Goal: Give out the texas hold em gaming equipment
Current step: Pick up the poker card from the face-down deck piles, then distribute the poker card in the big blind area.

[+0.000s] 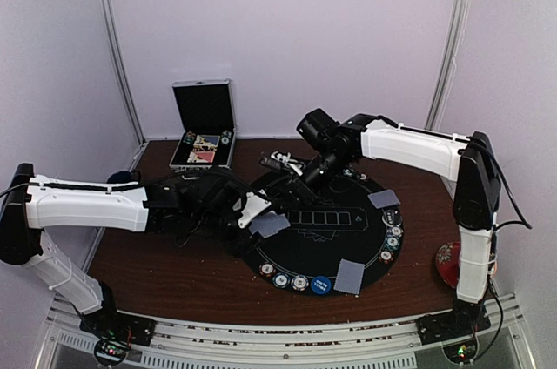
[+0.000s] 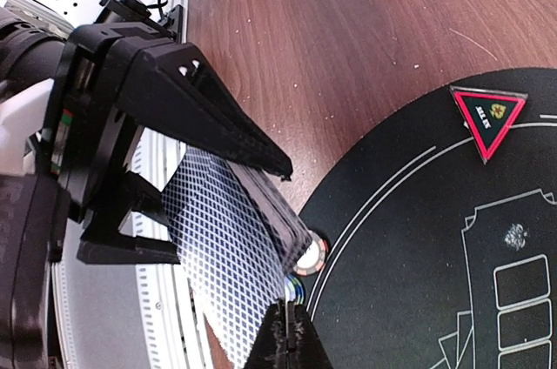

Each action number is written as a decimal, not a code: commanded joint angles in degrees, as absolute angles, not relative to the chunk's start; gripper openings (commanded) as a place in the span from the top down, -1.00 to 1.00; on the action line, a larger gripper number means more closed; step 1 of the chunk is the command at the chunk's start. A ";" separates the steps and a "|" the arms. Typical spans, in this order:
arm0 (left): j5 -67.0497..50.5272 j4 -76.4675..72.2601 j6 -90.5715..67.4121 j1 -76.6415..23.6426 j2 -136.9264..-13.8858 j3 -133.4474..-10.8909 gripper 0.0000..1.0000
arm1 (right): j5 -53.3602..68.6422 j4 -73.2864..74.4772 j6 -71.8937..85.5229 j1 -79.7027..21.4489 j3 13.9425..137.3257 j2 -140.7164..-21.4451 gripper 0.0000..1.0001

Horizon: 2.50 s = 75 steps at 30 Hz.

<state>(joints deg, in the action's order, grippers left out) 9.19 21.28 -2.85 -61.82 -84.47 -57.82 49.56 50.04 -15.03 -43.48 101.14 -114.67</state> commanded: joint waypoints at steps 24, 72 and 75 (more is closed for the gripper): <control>9.96 17.75 -2.65 -61.96 -83.99 -58.80 -0.29 | 47.41 8.09 19.62 -25.45 82.48 -104.73 1.00; 10.52 17.75 -2.14 -61.96 -83.67 -58.63 -0.29 | 24.18 6.60 30.35 -24.57 103.49 -135.77 0.91; 10.49 17.71 -2.13 -61.96 -83.59 -58.65 -0.29 | 24.69 6.45 30.66 -24.69 102.75 -135.25 0.86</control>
